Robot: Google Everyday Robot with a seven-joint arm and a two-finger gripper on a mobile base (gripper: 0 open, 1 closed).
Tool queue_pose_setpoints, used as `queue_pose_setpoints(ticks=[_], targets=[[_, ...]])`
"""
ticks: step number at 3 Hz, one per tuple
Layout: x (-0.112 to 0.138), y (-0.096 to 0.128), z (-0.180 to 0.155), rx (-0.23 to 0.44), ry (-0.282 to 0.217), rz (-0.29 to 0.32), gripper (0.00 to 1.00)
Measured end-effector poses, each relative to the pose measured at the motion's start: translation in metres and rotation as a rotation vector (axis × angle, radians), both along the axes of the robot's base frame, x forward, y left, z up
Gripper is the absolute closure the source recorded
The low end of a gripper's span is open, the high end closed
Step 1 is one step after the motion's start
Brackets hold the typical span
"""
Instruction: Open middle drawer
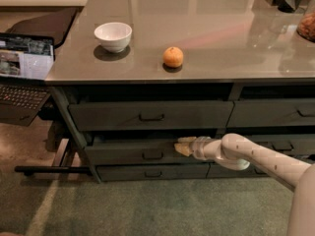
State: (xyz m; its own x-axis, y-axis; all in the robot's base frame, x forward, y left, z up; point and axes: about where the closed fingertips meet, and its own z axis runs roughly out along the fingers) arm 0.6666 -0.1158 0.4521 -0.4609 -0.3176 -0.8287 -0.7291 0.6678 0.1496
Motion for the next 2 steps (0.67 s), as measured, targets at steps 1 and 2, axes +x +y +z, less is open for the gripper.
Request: queue_pose_setpoints(ticks=[1,2], targets=[[0.0001,0.0003,0.0037,0.000,0.000,0.000,0.69],[-0.0088,-0.0035,-0.0025,0.002,0.008,-0.002,0.69]])
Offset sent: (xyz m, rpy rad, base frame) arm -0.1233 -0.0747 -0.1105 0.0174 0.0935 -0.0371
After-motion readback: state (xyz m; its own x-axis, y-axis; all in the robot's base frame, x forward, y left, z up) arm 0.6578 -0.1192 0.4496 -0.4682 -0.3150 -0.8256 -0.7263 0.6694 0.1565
